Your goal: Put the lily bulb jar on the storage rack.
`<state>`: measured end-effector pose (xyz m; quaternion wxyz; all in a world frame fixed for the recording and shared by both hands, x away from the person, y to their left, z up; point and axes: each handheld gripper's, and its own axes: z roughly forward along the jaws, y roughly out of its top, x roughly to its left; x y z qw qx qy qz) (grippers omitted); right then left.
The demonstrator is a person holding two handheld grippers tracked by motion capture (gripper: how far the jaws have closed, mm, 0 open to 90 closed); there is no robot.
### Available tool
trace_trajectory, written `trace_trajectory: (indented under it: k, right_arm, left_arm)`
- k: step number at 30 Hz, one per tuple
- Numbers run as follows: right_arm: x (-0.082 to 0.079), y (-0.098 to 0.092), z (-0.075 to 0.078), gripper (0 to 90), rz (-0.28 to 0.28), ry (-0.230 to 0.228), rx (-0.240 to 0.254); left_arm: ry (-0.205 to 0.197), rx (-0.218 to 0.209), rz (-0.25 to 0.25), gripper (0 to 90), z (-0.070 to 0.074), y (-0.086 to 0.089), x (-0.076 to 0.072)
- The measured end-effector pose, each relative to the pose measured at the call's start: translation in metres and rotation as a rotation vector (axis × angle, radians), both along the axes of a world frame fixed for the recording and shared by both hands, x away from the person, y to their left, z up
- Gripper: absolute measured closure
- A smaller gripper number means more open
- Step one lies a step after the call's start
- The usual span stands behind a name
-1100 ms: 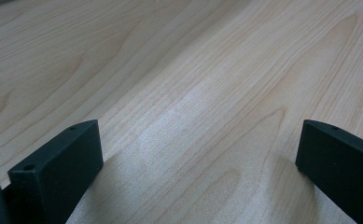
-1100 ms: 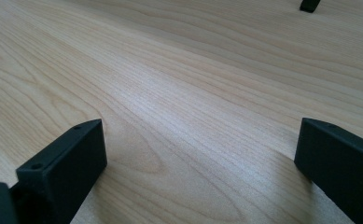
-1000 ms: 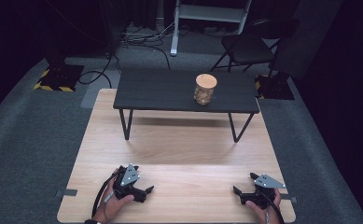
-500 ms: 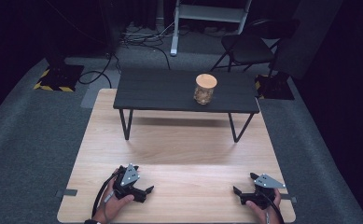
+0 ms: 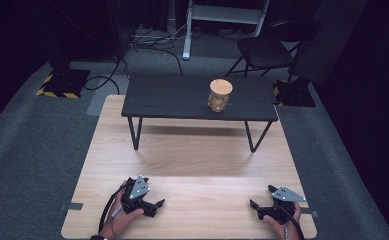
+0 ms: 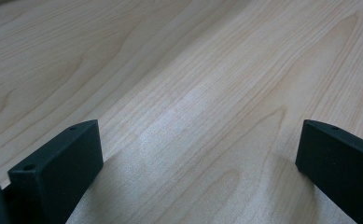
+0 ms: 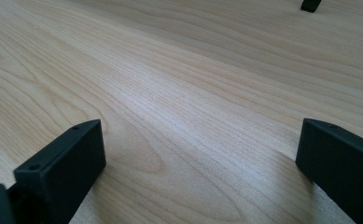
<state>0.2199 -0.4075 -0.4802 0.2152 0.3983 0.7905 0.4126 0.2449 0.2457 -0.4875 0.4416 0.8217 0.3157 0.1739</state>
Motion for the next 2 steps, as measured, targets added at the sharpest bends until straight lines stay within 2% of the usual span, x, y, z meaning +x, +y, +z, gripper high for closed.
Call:
trace_trajectory:
  k: [2]
  right_arm:
    - [0.0000, 0.0001, 0.0000, 0.9, 0.000, 0.000, 0.000]
  left_arm:
    - [0.000, 0.000, 0.000, 0.5, 0.0000, 0.0000, 0.0000]
